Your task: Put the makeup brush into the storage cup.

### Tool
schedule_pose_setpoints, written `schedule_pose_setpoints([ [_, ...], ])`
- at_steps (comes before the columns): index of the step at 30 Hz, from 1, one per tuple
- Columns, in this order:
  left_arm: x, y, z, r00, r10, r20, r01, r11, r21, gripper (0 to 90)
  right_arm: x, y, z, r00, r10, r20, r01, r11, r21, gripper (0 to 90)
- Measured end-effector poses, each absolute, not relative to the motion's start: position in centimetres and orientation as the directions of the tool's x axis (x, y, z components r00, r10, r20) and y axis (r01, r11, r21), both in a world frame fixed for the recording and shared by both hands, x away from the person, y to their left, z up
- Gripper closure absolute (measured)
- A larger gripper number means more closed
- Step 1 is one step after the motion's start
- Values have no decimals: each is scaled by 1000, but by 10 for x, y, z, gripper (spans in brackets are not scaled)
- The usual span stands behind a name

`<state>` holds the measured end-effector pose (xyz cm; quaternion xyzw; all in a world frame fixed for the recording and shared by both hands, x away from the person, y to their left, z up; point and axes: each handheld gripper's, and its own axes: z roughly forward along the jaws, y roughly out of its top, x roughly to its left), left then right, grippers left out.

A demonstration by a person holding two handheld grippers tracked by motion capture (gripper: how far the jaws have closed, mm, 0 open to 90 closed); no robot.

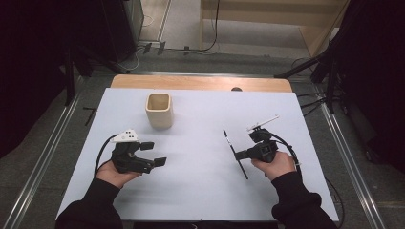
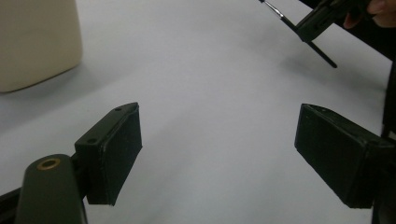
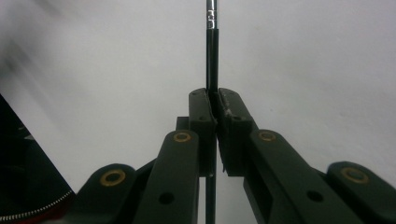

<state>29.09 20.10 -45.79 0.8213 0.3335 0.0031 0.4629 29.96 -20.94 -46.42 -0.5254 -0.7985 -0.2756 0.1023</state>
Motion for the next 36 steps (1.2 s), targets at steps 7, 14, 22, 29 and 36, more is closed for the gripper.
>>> schedule_pose_setpoints([
  [7, 293, 195, -456, 767, 540, -346, 574, -337, 746, 165, 299, -202, -465, -439, 770, 462, 889, 299, 345, 869],
  [14, 295, 187, -455, 760, 532, -372, 592, -331, 735, 167, 296, -193, -464, -458, 751, 475, 879, 305, 365, 869],
  [22, 294, 172, -454, 768, 525, -367, 586, -344, 734, 168, 294, -187, -464, -465, 733, 496, 874, 293, 387, 869],
  [29, 295, 167, -448, 758, 543, -361, 584, -320, 746, 170, 293, -180, -464, -461, 728, 508, 874, 273, 402, 869],
  [36, 296, 161, -449, 769, 513, -382, 578, -301, 758, 208, 290, -174, -464, -473, 718, 510, 863, 262, 433, 869],
])
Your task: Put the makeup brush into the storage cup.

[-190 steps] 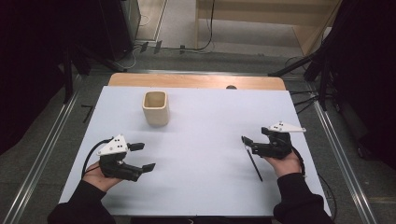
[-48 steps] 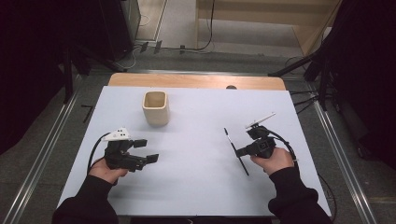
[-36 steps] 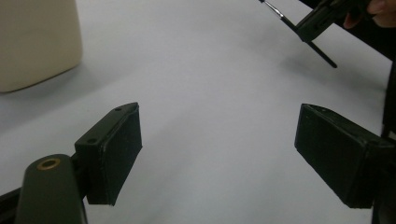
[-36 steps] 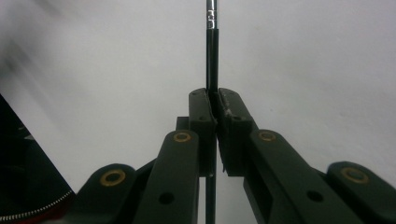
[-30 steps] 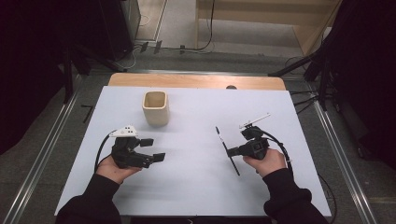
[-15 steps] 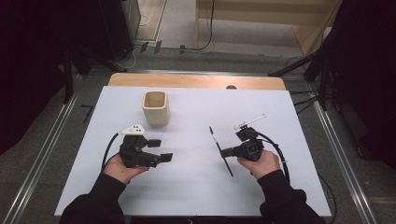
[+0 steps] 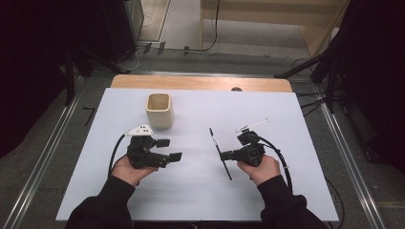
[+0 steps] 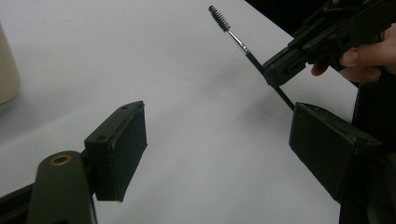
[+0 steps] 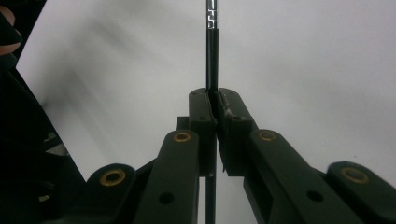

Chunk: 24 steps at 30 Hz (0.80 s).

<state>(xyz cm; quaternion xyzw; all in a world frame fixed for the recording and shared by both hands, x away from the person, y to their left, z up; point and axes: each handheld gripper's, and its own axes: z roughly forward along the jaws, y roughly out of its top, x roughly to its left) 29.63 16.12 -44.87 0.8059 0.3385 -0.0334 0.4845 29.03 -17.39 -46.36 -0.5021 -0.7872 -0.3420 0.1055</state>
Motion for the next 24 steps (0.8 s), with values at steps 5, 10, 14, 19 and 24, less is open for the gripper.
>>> schedule_pose_setpoints([
  [5, 297, 157, -449, 773, 506, -383, 575, -304, 759, 230, 288, -167, -464, -488, 707, 512, 852, 258, 456, 869],
  [10, 300, 154, -449, 745, 507, -434, 620, -286, 730, 249, 286, -161, -465, -485, 703, 520, 847, 231, 478, 869],
  [14, 302, 153, -449, 730, 503, -462, 638, -260, 725, 296, 284, -157, -464, -489, 697, 524, 841, 217, 496, 869],
  [19, 302, 147, -449, 715, 514, -474, 652, -244, 718, 317, 282, -154, -462, -490, 691, 531, 835, 196, 515, 869],
  [24, 303, 142, -450, 706, 520, -482, 663, -245, 707, 340, 281, -151, -462, -488, 690, 535, 833, 186, 520, 869],
])
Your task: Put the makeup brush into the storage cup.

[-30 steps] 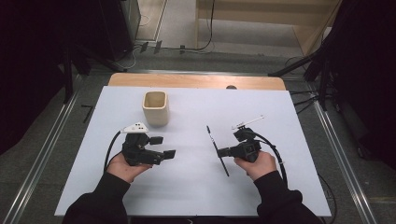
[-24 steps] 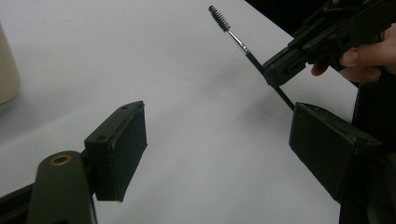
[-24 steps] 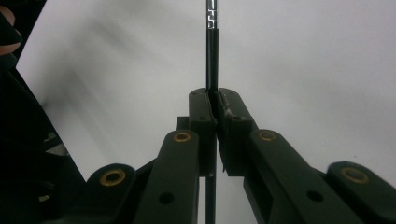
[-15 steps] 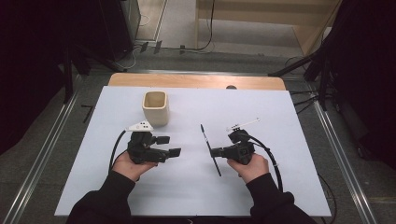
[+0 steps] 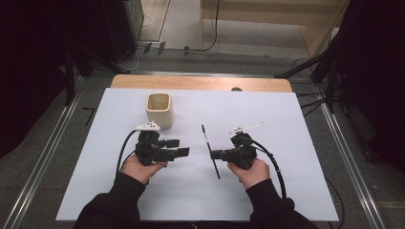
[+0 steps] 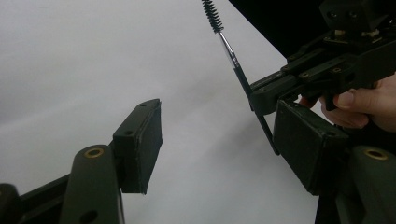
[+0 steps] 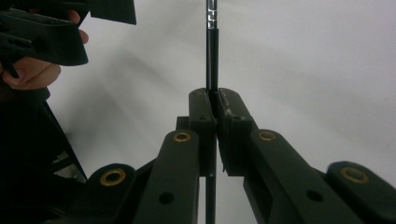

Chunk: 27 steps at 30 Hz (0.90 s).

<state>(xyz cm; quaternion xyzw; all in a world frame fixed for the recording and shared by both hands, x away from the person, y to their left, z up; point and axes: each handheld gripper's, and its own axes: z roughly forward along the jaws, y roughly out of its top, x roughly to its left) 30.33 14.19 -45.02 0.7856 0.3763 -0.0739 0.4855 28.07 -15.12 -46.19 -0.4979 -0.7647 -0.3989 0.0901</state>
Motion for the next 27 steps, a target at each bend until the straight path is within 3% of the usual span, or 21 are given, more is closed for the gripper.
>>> schedule_pose_setpoints([
  [27, 314, 129, -457, 664, 524, -533, 702, -192, 686, 367, 273, -128, -469, -492, 685, 537, 818, 153, 554, 869],
])
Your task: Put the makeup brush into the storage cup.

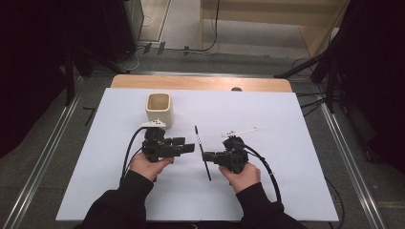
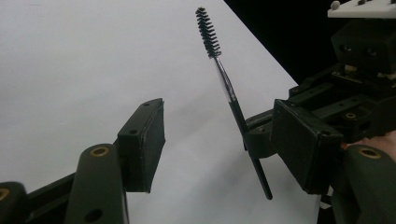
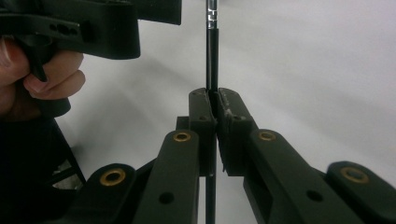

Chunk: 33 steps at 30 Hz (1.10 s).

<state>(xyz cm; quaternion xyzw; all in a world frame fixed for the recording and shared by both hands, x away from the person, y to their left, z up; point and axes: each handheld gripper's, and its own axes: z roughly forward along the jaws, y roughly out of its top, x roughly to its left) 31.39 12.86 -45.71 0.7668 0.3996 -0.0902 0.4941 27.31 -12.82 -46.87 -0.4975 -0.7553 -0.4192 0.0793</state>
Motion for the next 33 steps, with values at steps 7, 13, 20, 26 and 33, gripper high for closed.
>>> schedule_pose_setpoints([
  [7, 314, 125, -458, 659, 515, -548, 710, -188, 678, 435, 270, -123, -472, -486, 675, 556, 819, 129, 559, 869],
  [13, 313, 121, -457, 656, 527, -540, 707, -177, 685, 512, 267, -121, -475, -470, 672, 572, 821, 96, 562, 869],
  [20, 309, 116, -458, 652, 527, -546, 707, -161, 689, 593, 265, -117, -475, -472, 678, 564, 817, 95, 568, 869],
  [26, 310, 116, -462, 625, 525, -577, 730, -133, 670, 667, 264, -114, -474, -468, 677, 567, 814, 81, 575, 869],
  [33, 312, 115, -467, 594, 501, -630, 765, -107, 636, 721, 264, -114, -473, -465, 675, 572, 807, 57, 588, 869],
])
